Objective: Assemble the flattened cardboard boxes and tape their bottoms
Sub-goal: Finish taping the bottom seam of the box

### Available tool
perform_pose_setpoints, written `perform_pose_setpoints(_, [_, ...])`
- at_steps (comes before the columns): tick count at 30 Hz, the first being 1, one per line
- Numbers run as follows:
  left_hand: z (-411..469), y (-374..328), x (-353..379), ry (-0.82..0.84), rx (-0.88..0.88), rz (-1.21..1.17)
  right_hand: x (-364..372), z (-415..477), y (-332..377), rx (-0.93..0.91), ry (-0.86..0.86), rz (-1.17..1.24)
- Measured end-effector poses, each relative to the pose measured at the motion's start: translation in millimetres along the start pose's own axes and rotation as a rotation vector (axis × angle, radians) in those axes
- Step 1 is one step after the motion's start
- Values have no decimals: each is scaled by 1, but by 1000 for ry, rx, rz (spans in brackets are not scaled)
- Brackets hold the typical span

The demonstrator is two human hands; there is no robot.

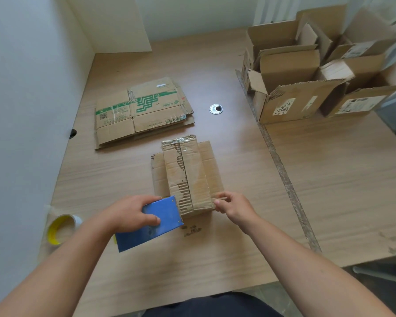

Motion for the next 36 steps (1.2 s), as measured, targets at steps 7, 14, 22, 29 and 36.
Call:
perform_pose_setpoints(7, [1, -2, 1, 9, -14, 35, 19, -7, -13, -54, -96, -81])
perform_pose_setpoints(14, [5, 4, 2, 25, -26, 4, -7, -15, 6, -170, -262, -91])
perform_pose_setpoints(22, [8, 4, 2, 43, -12, -11, 9, -18, 22, -404, -131, -127])
perform_pose_setpoints(29, [12, 5, 2, 92, -19, -26, 9, 2, 48, -855, 47, -615])
perform_pose_setpoints(36, [12, 12, 3, 91, -40, -125, 22, 8, 81, -1323, 98, -860])
Point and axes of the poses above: each hand's wrist, its own z-axis towards the middle knuckle, its own x-axis out of the palm, y = z × x, the point moved 6 cm from there along z, towards the middle knuckle, and after that the axes turned 11 degrees about -y, right-handed, at the moved point
